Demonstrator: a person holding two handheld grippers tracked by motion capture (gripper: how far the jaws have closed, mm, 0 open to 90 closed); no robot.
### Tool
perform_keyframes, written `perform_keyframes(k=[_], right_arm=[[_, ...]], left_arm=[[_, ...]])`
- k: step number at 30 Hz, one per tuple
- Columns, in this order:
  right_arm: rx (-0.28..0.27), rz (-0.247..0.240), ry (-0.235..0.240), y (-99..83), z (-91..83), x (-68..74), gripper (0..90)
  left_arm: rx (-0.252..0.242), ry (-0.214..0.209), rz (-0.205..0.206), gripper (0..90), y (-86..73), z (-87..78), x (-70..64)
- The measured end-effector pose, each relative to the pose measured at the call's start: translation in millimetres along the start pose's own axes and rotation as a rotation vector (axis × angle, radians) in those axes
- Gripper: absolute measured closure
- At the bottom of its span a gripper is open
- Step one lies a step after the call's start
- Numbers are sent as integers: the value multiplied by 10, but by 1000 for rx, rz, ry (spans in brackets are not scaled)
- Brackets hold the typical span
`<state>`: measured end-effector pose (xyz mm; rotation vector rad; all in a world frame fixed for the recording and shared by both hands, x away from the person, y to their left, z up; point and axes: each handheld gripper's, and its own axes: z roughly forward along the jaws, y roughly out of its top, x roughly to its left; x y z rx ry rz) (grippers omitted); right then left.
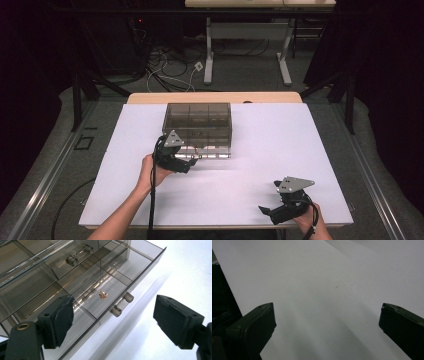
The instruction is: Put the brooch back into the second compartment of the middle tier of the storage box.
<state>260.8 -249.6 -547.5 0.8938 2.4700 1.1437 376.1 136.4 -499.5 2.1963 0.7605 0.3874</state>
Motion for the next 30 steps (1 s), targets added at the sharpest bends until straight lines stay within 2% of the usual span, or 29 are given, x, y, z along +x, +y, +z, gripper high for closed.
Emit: perform_keyframes(k=[5,6,10,12,14,22,24,26,30], right_arm=[[-1,-4,-3,-2,6,-12,3],[-1,-4,-3,-3,6,-10,3],[-2,1,-10,-1,-1,6,3],[18,0,-5,-3,-10,0,3],[7,-5,-11,-6,-9,-8,3],[14,-3,-21,-4,-4,-16,3],[5,-1,-24,-2,7,-21,3],[23,-5,-19,5,10,-25,3],[20,-4,-17,8,33,-24,3]], left_arm=[[-1,-6,-12,129,-21,-48,-41],[1,-8,-3,122,-26,-61,-40],[2,-5,-11,58,-62,-99,-62],[8,0,-8,34,-81,-116,-79],[6,-7,-11,21,-99,-119,-97],[16,-18,4,1,-124,-100,-131],[10,-25,-5,1,-149,-107,-141],[14,-30,4,1,-176,-116,-152],[17,-37,12,1,-230,-131,-179]])
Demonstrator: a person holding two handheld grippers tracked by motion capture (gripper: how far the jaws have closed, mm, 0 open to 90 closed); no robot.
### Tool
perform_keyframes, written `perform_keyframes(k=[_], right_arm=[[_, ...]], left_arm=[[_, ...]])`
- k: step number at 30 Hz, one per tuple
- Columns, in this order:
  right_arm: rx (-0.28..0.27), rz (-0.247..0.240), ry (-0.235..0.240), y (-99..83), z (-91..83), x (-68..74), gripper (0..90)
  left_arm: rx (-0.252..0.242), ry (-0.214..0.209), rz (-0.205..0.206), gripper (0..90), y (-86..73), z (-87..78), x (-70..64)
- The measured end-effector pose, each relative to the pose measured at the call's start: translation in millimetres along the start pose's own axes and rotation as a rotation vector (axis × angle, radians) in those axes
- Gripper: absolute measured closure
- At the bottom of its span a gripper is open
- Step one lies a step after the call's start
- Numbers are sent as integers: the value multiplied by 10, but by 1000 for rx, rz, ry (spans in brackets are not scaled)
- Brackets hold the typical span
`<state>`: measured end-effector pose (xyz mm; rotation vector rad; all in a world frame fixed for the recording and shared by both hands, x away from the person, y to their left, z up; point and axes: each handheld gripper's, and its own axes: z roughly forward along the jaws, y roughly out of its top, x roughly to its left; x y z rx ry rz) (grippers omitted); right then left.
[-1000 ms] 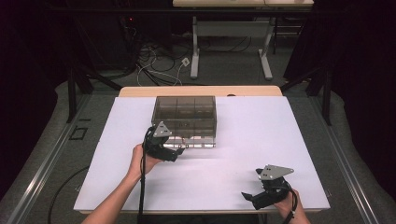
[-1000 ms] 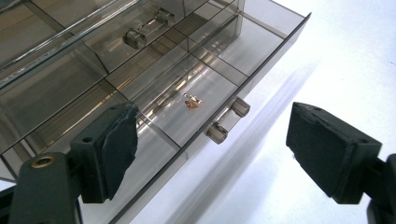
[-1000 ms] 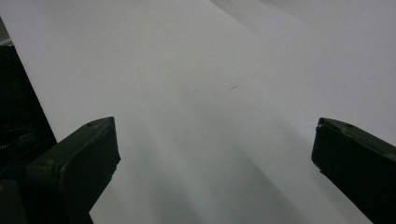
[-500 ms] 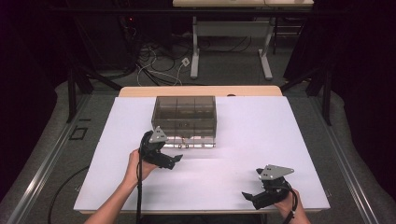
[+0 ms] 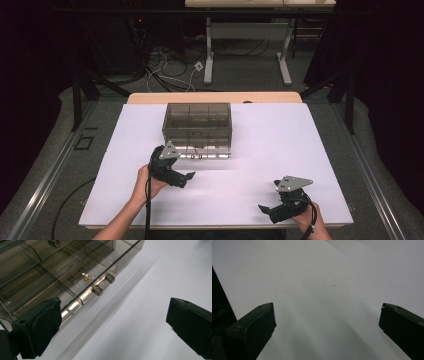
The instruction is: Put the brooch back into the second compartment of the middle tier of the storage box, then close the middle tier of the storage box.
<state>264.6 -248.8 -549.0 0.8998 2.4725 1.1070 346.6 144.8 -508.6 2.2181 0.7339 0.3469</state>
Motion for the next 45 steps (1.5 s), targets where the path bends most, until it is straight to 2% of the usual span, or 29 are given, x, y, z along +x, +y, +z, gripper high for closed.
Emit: perform_keyframes(k=[2,9,11,17,25,32,34,36,38,45], right_arm=[[-1,3,-9,1,11,2,3],[5,6,3,-4,4,24,3],[4,-7,1,-11,-6,19,3],[-3,6,3,-14,-10,23,3],[16,-10,16,-11,-6,20,3],[9,-14,16,-12,-11,26,2],[9,-15,18,-10,-8,27,2],[11,-14,18,-9,-7,28,2],[12,-14,17,-10,-6,29,2],[9,-11,21,-10,-8,35,2]], left_arm=[[4,5,4,0,-17,-10,-3],[4,12,2,0,-19,-8,14],[2,18,9,0,-11,-2,10],[19,8,11,0,-26,27,11],[35,-9,7,4,-28,42,14],[53,-17,7,18,-23,64,-7],[60,17,9,66,-11,63,-25],[59,9,8,151,-13,68,-25],[68,21,8,155,-22,84,-21],[65,18,-11,184,-42,91,12]])
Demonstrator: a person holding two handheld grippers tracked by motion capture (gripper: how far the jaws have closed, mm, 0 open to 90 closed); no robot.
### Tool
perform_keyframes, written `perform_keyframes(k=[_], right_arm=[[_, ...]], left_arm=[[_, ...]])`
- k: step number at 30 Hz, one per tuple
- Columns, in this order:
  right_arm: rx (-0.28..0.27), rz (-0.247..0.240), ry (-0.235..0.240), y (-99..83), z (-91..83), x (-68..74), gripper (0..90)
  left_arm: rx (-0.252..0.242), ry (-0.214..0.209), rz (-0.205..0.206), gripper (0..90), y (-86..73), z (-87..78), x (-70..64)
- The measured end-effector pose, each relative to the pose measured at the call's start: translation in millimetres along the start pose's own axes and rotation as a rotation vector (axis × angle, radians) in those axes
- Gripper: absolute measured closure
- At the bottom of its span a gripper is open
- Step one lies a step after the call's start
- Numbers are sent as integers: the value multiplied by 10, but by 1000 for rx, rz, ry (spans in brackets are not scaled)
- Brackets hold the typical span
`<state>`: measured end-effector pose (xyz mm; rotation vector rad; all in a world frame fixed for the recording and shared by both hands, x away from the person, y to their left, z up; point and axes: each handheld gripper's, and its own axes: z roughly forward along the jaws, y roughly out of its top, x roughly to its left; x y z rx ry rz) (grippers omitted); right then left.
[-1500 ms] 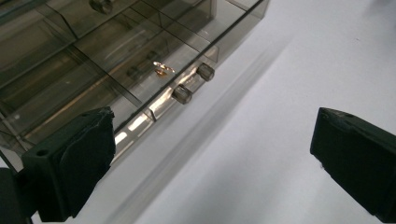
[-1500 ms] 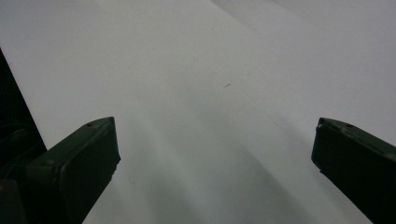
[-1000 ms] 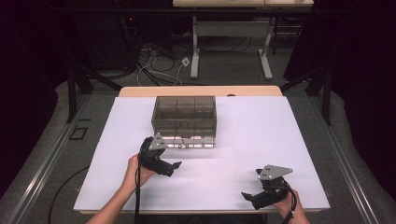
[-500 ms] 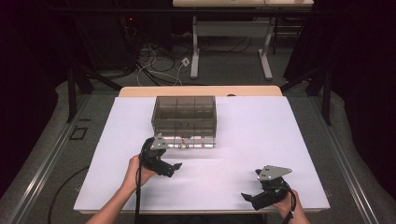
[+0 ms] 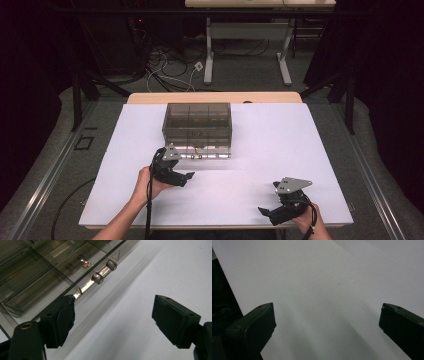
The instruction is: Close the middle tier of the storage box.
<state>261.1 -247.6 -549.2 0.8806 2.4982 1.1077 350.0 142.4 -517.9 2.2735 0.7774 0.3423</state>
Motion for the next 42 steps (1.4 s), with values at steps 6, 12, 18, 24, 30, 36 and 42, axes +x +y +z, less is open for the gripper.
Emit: perform_keyframes(k=[6,12,18,24,30,36,42], right_arm=[[0,0,1,-1,0,2,2],[1,-3,5,-1,-1,1,2],[4,-3,11,3,8,7,2],[-3,-15,4,2,16,24,2],[10,-9,7,-4,16,13,2],[7,-13,6,-4,8,12,2],[9,-14,6,-5,8,19,2]], left_arm=[[-4,-1,-26,176,-22,29,39],[-15,1,-30,371,-36,30,44],[-16,12,-52,549,-45,79,58],[-24,26,-78,740,-42,134,82],[-29,30,-109,899,-65,178,142],[-34,32,-105,900,-71,224,151],[-63,40,-104,900,-83,242,141]])
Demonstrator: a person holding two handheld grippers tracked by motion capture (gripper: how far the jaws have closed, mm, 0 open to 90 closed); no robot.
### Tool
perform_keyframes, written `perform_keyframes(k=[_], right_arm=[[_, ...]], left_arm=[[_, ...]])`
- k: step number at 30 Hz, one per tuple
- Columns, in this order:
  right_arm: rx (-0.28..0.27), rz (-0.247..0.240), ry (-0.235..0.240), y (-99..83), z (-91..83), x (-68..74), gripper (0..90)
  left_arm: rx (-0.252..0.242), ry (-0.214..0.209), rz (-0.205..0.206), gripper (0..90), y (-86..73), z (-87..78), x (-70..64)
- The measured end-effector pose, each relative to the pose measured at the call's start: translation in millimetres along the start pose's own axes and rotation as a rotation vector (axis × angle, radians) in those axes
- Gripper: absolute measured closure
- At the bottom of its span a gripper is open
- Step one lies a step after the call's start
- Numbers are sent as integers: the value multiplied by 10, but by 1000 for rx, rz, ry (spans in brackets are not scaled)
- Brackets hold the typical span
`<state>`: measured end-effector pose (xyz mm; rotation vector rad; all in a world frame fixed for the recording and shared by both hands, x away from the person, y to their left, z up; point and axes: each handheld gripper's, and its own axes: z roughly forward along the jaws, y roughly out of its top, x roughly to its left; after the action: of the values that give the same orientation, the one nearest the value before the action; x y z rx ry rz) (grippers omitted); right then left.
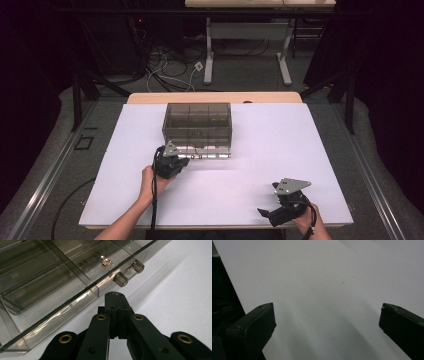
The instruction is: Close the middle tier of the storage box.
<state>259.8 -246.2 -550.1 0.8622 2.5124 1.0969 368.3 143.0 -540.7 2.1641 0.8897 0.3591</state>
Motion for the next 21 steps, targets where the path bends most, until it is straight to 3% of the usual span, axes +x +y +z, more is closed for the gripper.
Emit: perform_keyframes(k=[21], right_arm=[[-3,2,2,0,-2,-2,2]], left_arm=[[-43,35,18,900,9,56,-28]])
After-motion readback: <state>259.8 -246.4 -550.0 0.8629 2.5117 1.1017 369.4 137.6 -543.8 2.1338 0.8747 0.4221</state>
